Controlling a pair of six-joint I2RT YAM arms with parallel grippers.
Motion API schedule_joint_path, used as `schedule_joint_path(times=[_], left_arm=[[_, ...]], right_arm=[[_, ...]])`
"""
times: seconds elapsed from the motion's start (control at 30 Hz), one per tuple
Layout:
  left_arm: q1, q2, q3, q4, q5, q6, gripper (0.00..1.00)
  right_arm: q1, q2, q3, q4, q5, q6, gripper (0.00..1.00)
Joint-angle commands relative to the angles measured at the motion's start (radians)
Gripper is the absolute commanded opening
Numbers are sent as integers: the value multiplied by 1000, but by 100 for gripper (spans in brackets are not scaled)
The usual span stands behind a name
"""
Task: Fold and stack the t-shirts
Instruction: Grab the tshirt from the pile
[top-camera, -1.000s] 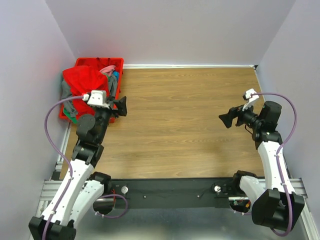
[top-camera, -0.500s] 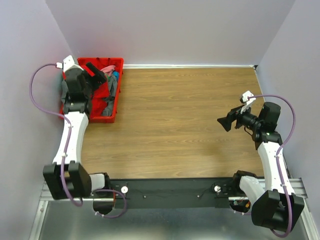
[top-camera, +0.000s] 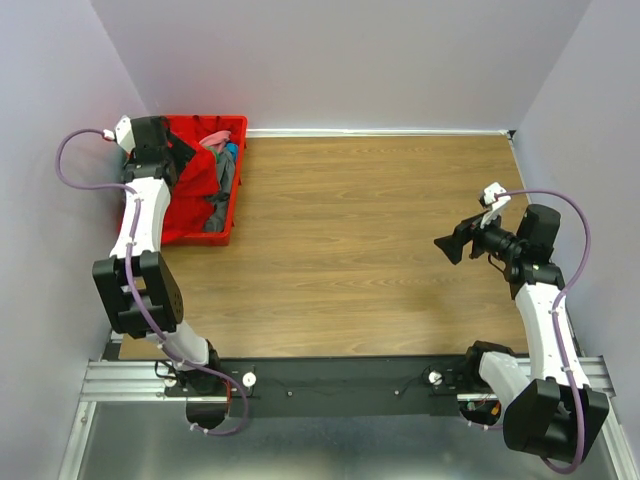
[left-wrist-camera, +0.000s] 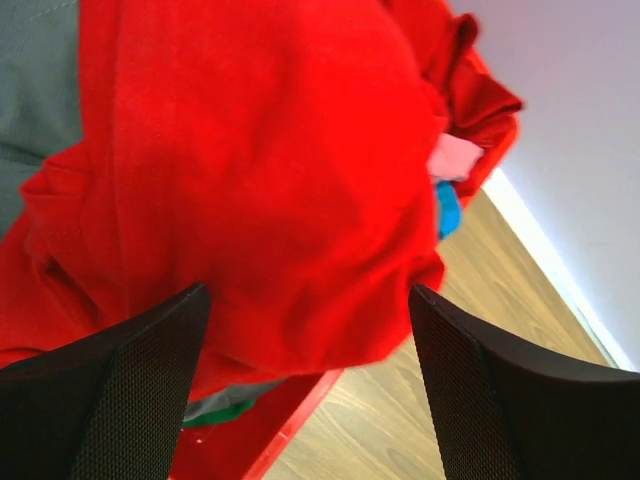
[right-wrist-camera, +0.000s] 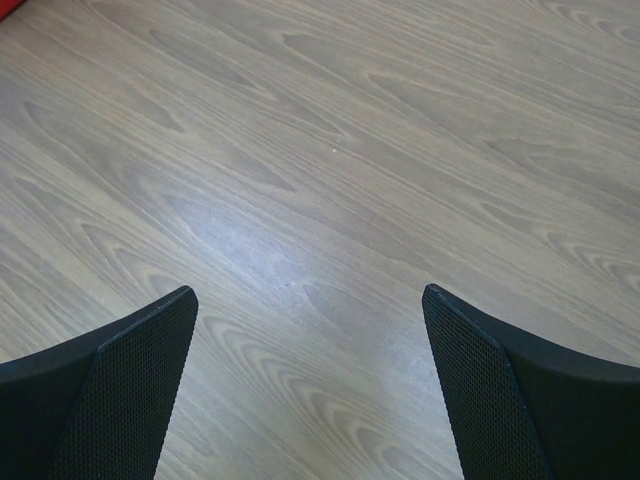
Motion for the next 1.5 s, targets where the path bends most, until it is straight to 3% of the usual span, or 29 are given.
schedule_joint_path(times=[0.0,0.1,0.17,0.4,0.43,0.5,0.63,0.8,1.03,1.2,1.47], left_arm=[[7,37,26,-80,-93,-46,88],[7,65,26,-83,-115,-46,87],[7,83,30,-85,-118,-37,79],[9,68,49,-51,-133,19,41],[9,59,50,-48,-135,29,26],[7,27,56,-34,-148,58,10],[7,-47,58,19,-142,111,0],[9,-172,57,110,-73,170,0],[7,-323,112,335,193,236,0],[7,-311,268,392,353,170,0],[-26,-252,526,522,456,-17,0]], right_arm=[[-6,3,6,-22,12,-1,100],[-6,3,8,-22,12,1,100],[-6,3,9,-22,13,-1,100],[-6,1,9,-25,25,-2,100],[-6,1,11,-25,25,-2,100],[-6,1,10,-23,25,-4,100],[-6,0,10,-26,27,-4,100],[-6,0,9,-26,27,-4,100],[-6,1,8,-26,25,-5,100],[-6,1,8,-26,24,-5,100],[-6,6,5,-25,27,-8,100]])
